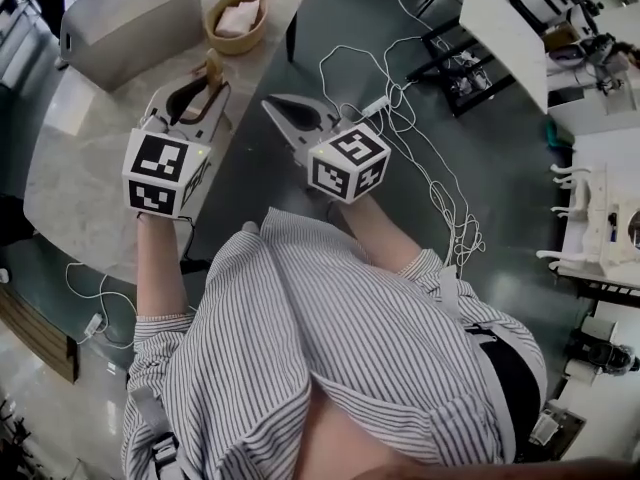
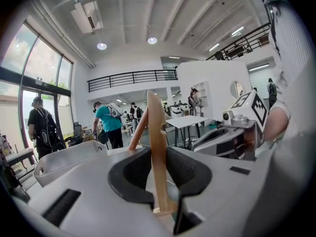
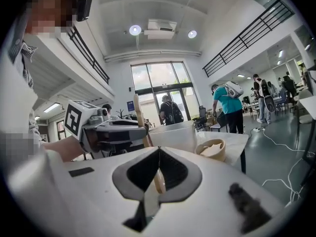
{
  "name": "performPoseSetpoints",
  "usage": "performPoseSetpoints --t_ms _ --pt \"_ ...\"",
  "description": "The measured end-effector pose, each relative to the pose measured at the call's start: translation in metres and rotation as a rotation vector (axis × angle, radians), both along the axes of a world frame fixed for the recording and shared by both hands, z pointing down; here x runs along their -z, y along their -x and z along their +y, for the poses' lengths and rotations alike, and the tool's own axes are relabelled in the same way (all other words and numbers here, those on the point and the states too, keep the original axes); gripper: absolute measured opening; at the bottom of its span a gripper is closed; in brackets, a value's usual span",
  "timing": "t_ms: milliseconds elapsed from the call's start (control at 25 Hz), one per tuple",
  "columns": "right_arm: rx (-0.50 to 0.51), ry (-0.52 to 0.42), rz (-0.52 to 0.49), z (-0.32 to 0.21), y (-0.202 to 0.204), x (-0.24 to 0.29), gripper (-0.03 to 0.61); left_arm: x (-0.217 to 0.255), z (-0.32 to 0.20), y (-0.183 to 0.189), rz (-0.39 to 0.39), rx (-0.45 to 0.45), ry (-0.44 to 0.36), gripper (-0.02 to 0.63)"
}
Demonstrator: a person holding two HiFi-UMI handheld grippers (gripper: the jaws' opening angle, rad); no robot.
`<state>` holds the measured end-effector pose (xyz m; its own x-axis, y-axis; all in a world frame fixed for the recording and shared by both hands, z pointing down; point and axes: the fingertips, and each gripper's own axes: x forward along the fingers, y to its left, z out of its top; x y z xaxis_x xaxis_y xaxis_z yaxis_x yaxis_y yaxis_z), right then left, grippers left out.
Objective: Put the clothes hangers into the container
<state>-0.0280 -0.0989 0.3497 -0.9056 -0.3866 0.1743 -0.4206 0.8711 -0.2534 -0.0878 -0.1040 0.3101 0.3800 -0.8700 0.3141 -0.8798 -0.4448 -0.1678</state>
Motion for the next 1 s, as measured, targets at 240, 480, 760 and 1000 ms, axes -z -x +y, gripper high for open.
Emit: performPoseSetpoints --t_ms 240,480,760,1000 --pt "0.042 -0.049 -0.004 -0.003 0.012 0.015 0.015 0.014 0.005 0.008 0.086 0.044 -0.068 0.095" --pt "0.059 -0.082 -0.035 -0.005 0.019 0.034 0.015 0.021 0.008 0.021 0.149 0.089 -0.076 0.094" --pt "0.084 -0.102 -0.051 -0.011 0.024 0.041 0.015 0.039 0.011 0.033 0.17 0.106 -0.121 0.092" --pt "0.111 -0.128 -0.073 -0.016 0.029 0.054 0.015 0.056 0.012 0.04 0.145 0.122 -0.143 0.092"
